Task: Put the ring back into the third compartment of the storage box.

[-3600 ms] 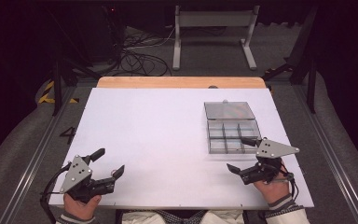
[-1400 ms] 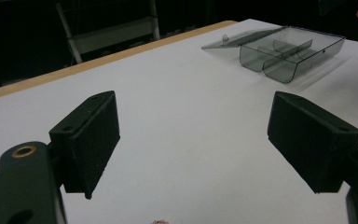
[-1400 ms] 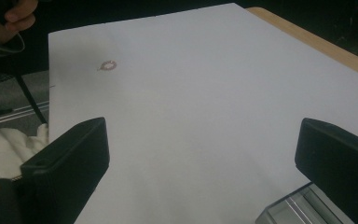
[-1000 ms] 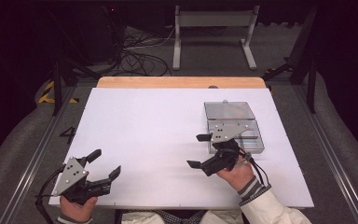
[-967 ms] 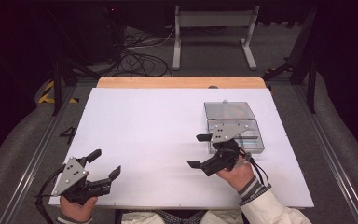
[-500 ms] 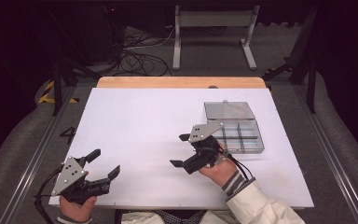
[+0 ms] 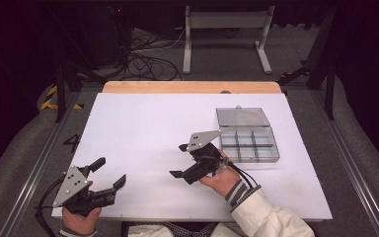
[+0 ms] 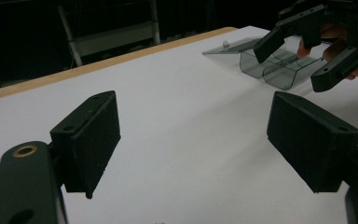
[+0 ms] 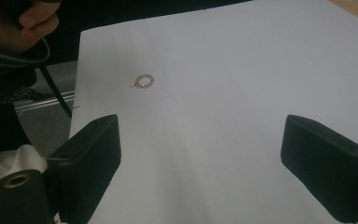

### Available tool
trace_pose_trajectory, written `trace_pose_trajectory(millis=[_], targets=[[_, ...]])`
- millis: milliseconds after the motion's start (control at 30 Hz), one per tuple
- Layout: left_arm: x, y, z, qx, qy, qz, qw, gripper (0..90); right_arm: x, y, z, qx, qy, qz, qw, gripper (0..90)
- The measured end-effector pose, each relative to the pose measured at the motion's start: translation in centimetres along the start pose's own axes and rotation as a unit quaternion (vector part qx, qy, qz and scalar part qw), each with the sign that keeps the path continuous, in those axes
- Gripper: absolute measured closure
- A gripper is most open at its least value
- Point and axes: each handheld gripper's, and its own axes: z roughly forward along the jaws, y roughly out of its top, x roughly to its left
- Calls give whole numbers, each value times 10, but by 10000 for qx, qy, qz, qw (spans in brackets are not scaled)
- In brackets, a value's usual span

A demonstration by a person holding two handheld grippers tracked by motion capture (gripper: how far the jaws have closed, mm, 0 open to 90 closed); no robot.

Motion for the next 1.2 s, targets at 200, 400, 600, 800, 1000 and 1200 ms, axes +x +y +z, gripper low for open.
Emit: trace_pose_trajectory(millis=[200,400,600,800,1000,1200], targets=[[-1,-1,-4,12,46,-18,10000,178,2,3,14,55,76,-36,9999,181],[-2,-4,-11,9,155,-82,9998,178,6,9,32,109,221,-80,9997,223],[-1,-4,-14,-15,194,-87,9998,179,11,12,48,172,305,-81,9994,245],[1,-3,-13,-66,203,-106,9997,179,17,16,67,195,325,-48,9993,284],[5,-3,-15,-108,226,-182,9995,179,21,18,88,255,425,-33,9988,315],[9,-3,-16,-166,256,-290,9991,179,24,20,104,265,451,-16,9986,342]])
